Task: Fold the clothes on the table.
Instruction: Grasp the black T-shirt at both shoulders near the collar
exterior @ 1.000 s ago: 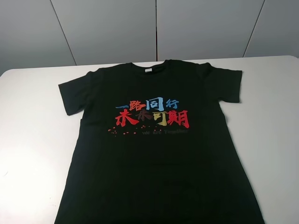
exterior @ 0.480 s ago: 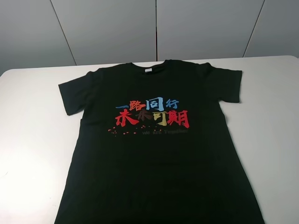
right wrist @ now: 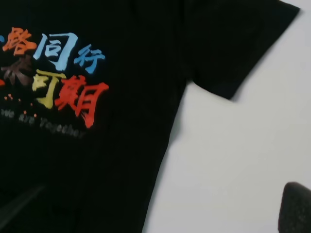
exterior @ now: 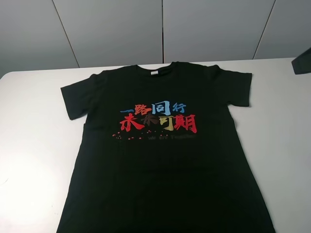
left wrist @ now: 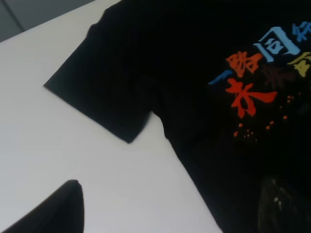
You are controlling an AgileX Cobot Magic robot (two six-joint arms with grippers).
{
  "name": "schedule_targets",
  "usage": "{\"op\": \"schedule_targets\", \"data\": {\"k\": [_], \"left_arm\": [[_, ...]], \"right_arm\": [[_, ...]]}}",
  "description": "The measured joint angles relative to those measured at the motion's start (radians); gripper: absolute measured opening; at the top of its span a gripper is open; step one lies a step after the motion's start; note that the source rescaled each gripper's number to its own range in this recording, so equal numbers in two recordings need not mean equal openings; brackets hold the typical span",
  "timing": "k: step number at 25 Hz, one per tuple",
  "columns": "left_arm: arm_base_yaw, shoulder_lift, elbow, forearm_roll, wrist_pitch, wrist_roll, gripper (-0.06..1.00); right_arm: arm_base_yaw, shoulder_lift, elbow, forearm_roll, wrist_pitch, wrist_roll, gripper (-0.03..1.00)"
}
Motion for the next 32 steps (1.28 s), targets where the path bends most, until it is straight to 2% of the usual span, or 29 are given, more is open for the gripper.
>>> {"op": "schedule_targets", "data": {"k": [3, 6, 8, 11, 14, 24, 28, 32], "left_arm": [[-0.005, 0.172, -0.115, -0.045, 0.000, 0.096, 0.94], [-0.072, 0.332, -0.223, -0.038, 0.015, 0.136, 0.94], [-0.164, 0.419, -0.272, 0.004, 0.031, 0.145, 0.94], [-0.288, 0.544, -0.316, 0.109, 0.029, 0.119, 0.94], [-0.358, 0.685, -0.347, 0.176, 0.029, 0.087, 0.94], [-0.384, 1.028, -0.371, 0.256, -0.003, 0.068, 0.94], [-0.384, 1.097, -0.371, 0.321, -0.019, 0.035, 0.94], [-0.384, 1.121, -0.373, 0.334, -0.046, 0.025, 0.94]], "right_arm": [[0.000, 0.145, -0.073, 0.014, 0.001, -0.037, 1.00], [-0.004, 0.267, -0.114, 0.023, 0.006, -0.054, 1.00], [-0.004, 0.318, -0.124, 0.023, 0.007, -0.056, 1.00], [-0.004, 0.380, -0.130, 0.023, 0.009, -0.059, 1.00], [-0.004, 0.406, -0.130, 0.025, 0.009, -0.064, 1.00], [-0.004, 0.414, -0.131, 0.055, 0.007, -0.096, 1.00], [-0.004, 0.414, -0.131, 0.062, 0.005, -0.100, 1.00], [-0.004, 0.416, -0.131, 0.079, 0.008, -0.130, 1.00]]}}
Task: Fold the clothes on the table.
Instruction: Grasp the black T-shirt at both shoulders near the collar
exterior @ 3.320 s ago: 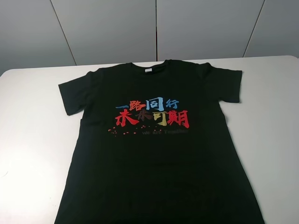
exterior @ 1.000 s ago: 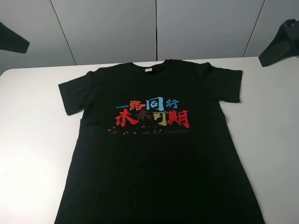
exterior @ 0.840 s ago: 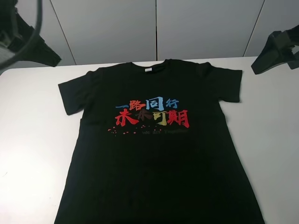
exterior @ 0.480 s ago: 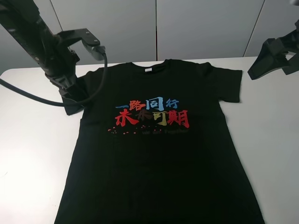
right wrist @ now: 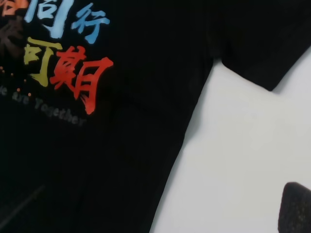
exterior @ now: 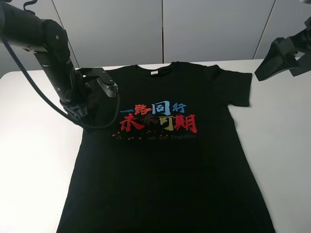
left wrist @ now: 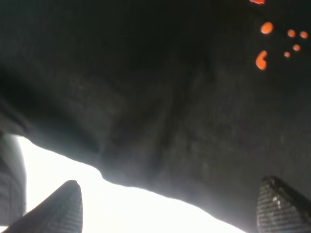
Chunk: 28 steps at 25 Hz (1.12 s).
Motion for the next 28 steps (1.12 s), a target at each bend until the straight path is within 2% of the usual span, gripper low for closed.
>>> {"op": "schedule_targets", "data": {"k": [3, 10, 13, 28], "left_arm": [[0.000, 0.019, 0.000, 0.002, -0.006, 0.000, 0.94], [0.000, 0.038, -0.004, 0.016, -0.052, 0.000, 0.94], [0.000, 0.044, -0.005, 0.020, -0.065, 0.000, 0.94], [0.000, 0.111, -0.008, 0.026, -0.111, 0.000, 0.94]], "right_arm": [[0.009, 0.004, 0.000, 0.005, 0.004, -0.022, 1.00], [0.125, 0.097, -0.002, 0.002, 0.004, -0.050, 1.00], [0.149, 0.129, -0.002, 0.002, 0.004, -0.050, 1.00], [0.156, 0.152, -0.002, -0.006, 0.004, -0.051, 1.00]]}}
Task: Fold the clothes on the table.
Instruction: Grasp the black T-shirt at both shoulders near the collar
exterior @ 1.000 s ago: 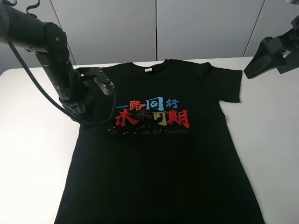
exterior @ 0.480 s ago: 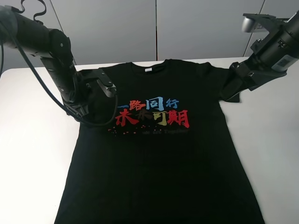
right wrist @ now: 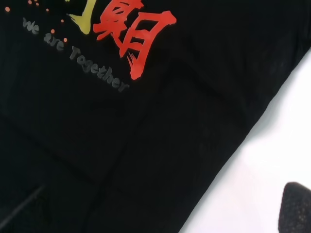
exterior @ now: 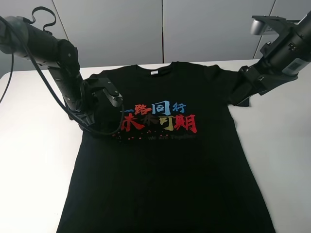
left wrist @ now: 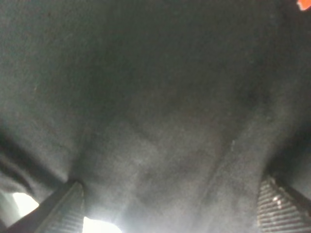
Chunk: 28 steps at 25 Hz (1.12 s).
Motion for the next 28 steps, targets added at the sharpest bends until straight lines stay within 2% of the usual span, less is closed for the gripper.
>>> {"op": "schedule_targets", "data": {"k": [6, 8, 11, 20, 22, 28], "left_arm": [[0.000, 0.002, -0.002, 0.006, 0.000, 0.000, 0.94], [0.000, 0.002, -0.002, 0.008, -0.002, 0.000, 0.91], [0.000, 0.004, -0.002, 0.020, -0.014, 0.000, 0.77], [0.000, 0.006, -0.004, 0.037, -0.023, 0.000, 0.06], [0.000, 0.006, -0.004, 0.037, -0.021, 0.005, 0.01], [0.000, 0.006, -0.004, 0.037, -0.013, 0.026, 0.00]], "right_arm": [[0.000, 0.000, 0.000, 0.000, 0.000, 0.000, 1.00], [0.000, 0.000, 0.000, 0.000, 0.000, 0.000, 1.00], [0.000, 0.000, 0.000, 0.000, 0.000, 0.000, 1.00], [0.000, 0.000, 0.000, 0.000, -0.002, -0.003, 1.00], [0.000, 0.000, 0.000, 0.000, -0.002, -0.003, 1.00], [0.000, 0.006, -0.001, 0.000, -0.020, -0.018, 1.00]]}}
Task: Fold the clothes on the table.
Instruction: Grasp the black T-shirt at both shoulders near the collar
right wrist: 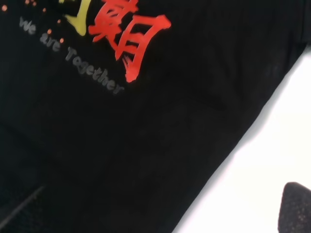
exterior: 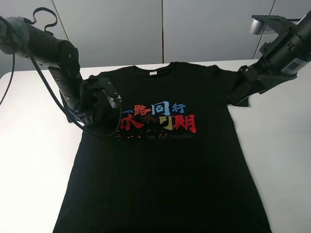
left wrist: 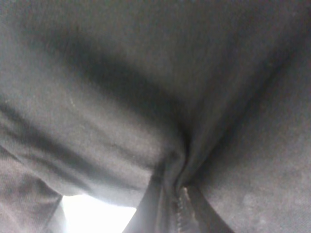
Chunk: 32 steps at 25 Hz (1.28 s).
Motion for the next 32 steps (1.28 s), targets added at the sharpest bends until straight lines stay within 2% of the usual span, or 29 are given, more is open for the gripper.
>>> {"op": "schedule_targets", "data": {"k": [7, 16, 28, 32], "left_arm": [[0.000, 0.000, 0.000, 0.000, 0.002, 0.000, 0.00], [0.000, 0.000, 0.000, -0.006, 0.002, 0.000, 0.00], [0.000, 0.000, 0.000, -0.008, 0.002, 0.000, 0.00], [0.000, 0.000, 0.000, -0.008, 0.002, 0.000, 0.00]], "right_arm": [[0.002, 0.070, -0.002, 0.000, -0.051, -0.064, 1.00], [0.113, 0.226, -0.112, -0.077, -0.081, -0.132, 1.00], [0.125, 0.405, -0.154, -0.135, -0.119, -0.228, 1.00], [0.135, 0.434, -0.154, -0.160, -0.161, -0.248, 1.00]]}}
